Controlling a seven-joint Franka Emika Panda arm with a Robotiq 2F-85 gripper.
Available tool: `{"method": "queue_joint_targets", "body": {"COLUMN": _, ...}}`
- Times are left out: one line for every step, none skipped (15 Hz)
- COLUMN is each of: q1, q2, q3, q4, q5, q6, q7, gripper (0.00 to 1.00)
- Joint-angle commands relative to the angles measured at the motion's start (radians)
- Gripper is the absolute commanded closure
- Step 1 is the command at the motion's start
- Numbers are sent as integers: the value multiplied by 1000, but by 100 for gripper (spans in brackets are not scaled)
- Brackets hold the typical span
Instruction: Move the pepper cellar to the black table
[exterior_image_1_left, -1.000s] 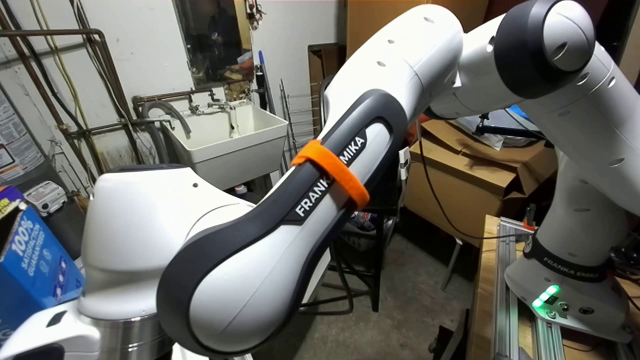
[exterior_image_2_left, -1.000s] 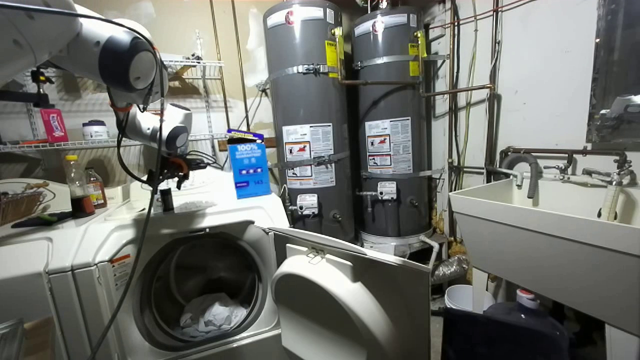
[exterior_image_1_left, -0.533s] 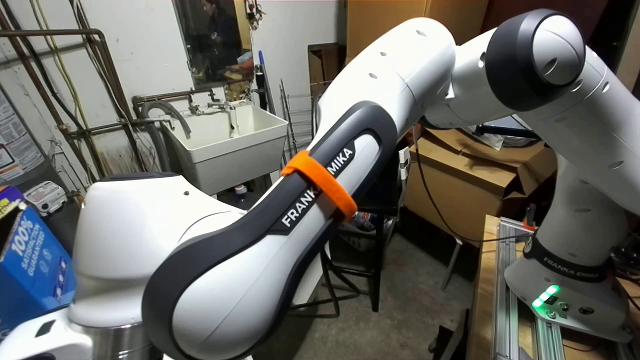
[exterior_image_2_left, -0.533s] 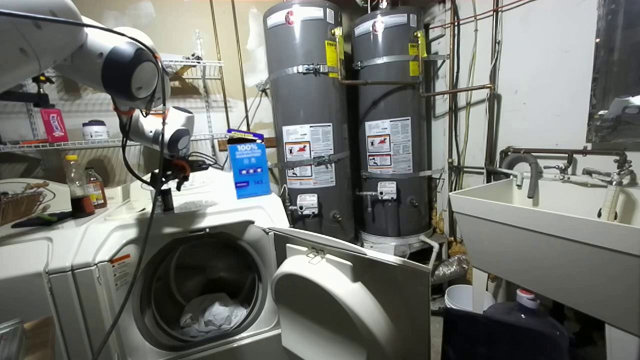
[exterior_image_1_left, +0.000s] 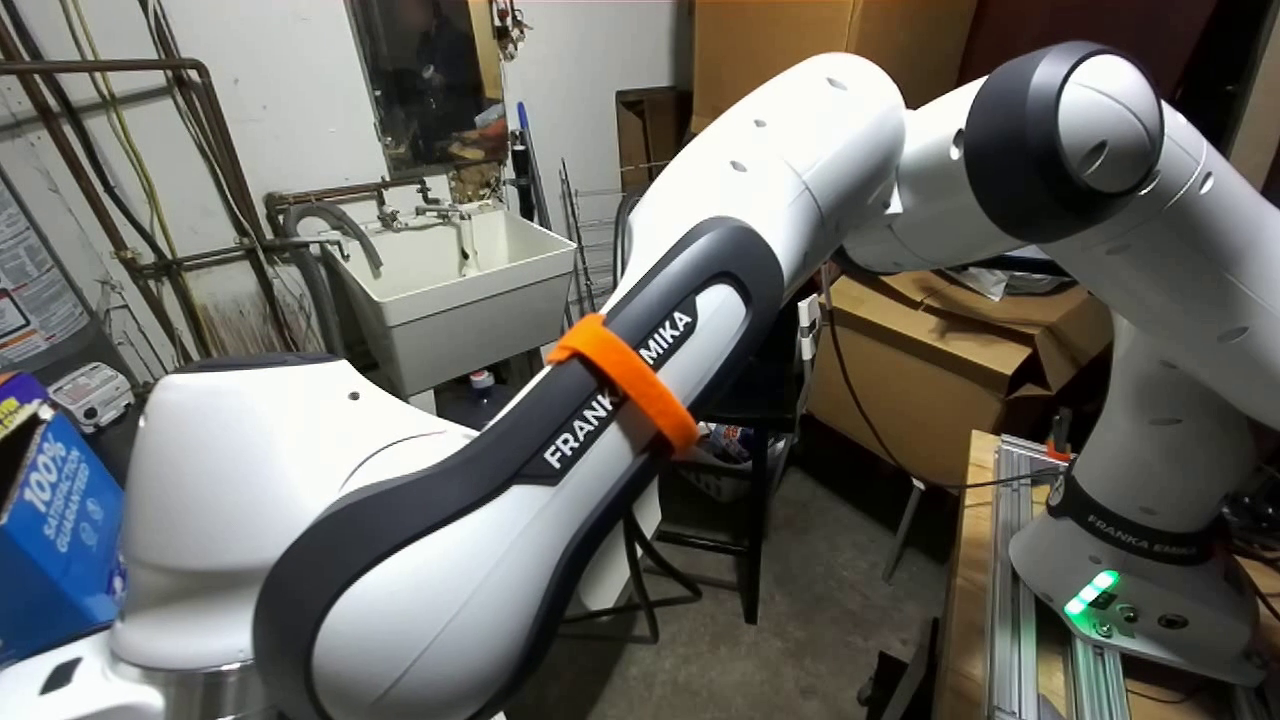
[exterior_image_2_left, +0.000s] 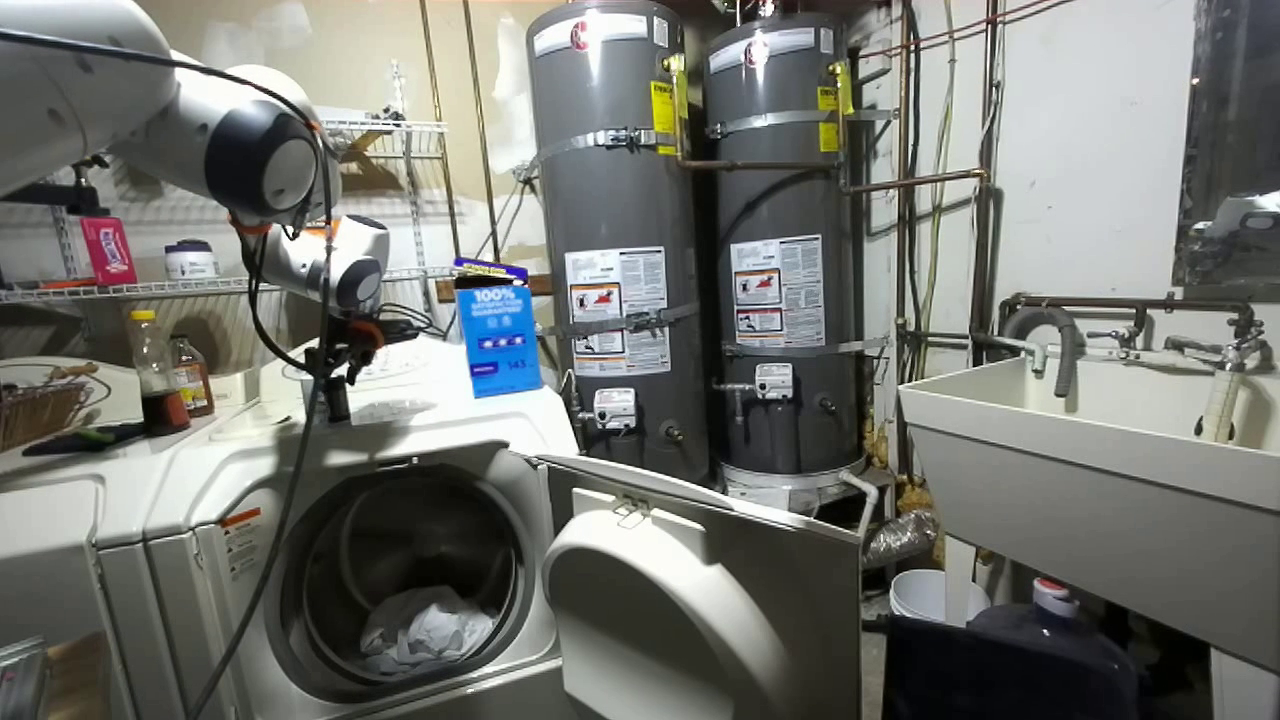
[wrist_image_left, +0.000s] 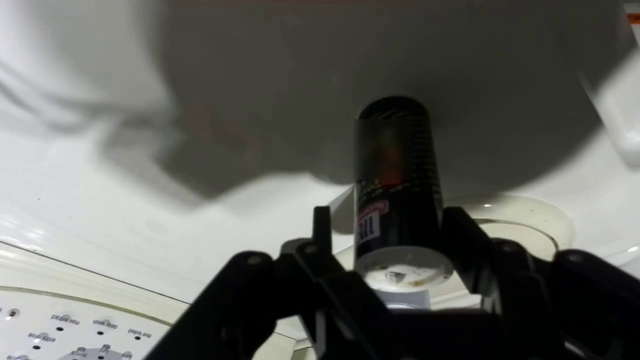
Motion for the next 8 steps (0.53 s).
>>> {"method": "queue_joint_targets", "body": {"q1": 32, "q2": 22, "q3": -24, "q4": 63, "q5": 20, "q6": -31, "q7": -33, "gripper": 71}}
{"method": "queue_joint_targets", "body": {"q1": 34, "q2": 20, "q3": -29, "q4": 63, "q5": 20, "q6": -27, "q7": -32, "gripper": 77}}
{"method": "queue_joint_targets", "body": {"q1": 33, "q2": 13, "q3": -30, "q4": 58, "q5": 22, "q6": -24, "q7": -30, "gripper": 80}}
{"method": "queue_joint_targets", "body": {"q1": 15, "q2": -3, "q3": -14, "q4": 31, "q5": -6, "q6": -14, "q7": -11, "gripper": 80}}
{"method": "queue_joint_targets", "body": {"q1": 5, "q2": -38, "q3": -15, "q4": -4, "q5": -4, "q6": -27, "q7": 6, "gripper": 80}}
{"method": "queue_joint_targets", "body": {"q1": -10, "q2": -62, "q3": -5, "q4": -34, "q5": 5, "q6": -20, "q7": 9, "gripper": 80}}
{"method": "queue_joint_targets", "body": {"q1": -28, "q2": -105, "q3": 0, "q4": -94, "q5": 9, "q6": 30, "q7": 25, "gripper": 80}}
{"method": "queue_joint_targets", "body": {"q1": -45, "q2": -147, "q3": 5, "q4": -157, "q5": 14, "q6": 86, "q7": 48, "gripper": 80}}
